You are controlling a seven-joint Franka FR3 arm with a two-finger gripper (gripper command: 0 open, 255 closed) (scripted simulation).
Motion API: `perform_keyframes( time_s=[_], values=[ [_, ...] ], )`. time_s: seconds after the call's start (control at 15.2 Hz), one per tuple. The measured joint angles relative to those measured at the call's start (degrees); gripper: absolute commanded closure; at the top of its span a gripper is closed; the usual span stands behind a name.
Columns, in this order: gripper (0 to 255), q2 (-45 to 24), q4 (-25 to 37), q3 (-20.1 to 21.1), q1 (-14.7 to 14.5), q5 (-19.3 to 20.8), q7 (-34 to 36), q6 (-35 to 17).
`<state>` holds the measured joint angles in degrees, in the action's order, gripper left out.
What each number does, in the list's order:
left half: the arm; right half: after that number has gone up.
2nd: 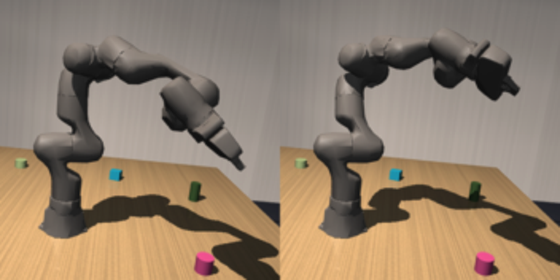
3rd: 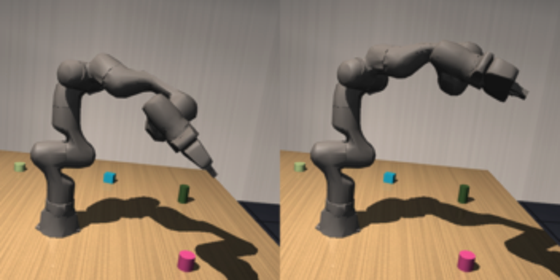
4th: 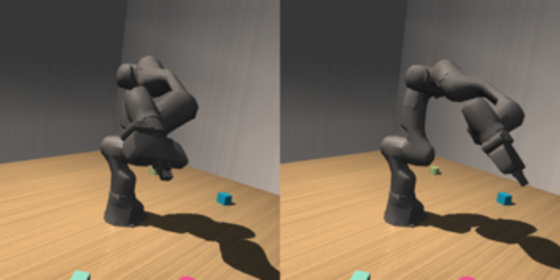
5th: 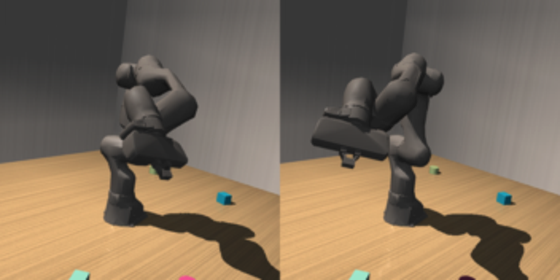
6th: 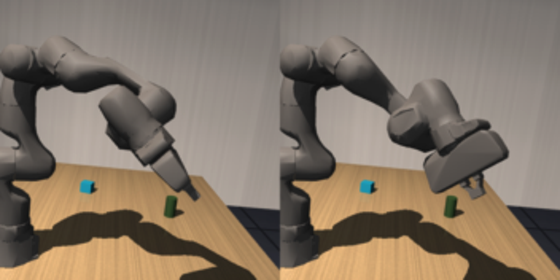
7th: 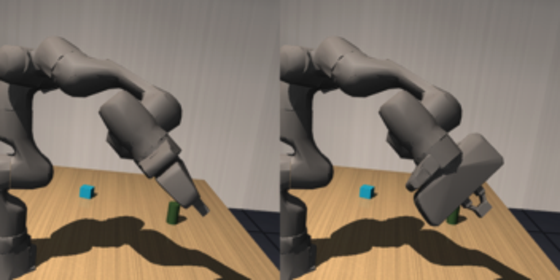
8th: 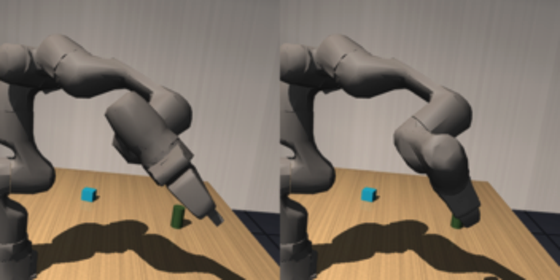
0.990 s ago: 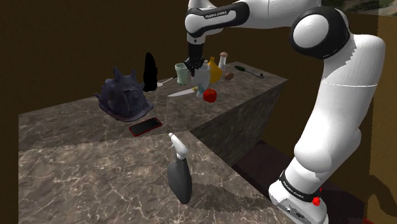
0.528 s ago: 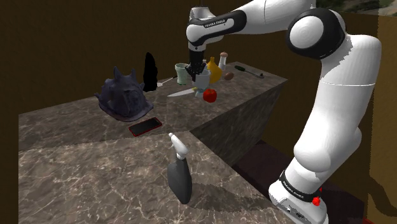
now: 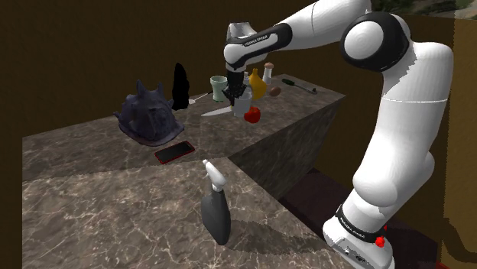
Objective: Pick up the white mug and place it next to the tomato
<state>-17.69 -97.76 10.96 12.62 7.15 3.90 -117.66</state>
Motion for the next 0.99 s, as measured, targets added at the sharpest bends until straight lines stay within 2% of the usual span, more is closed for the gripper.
perform_keyframes(
  time_s=[0.73, 0.99],
  values=[
    [255, -2.94, -4.11, -0.24, -0.21, 1.13, 0.99, -7.46],
    [255, -3.26, -4.56, -0.21, -0.28, 1.32, 1.2, -8.44]
  ],
)
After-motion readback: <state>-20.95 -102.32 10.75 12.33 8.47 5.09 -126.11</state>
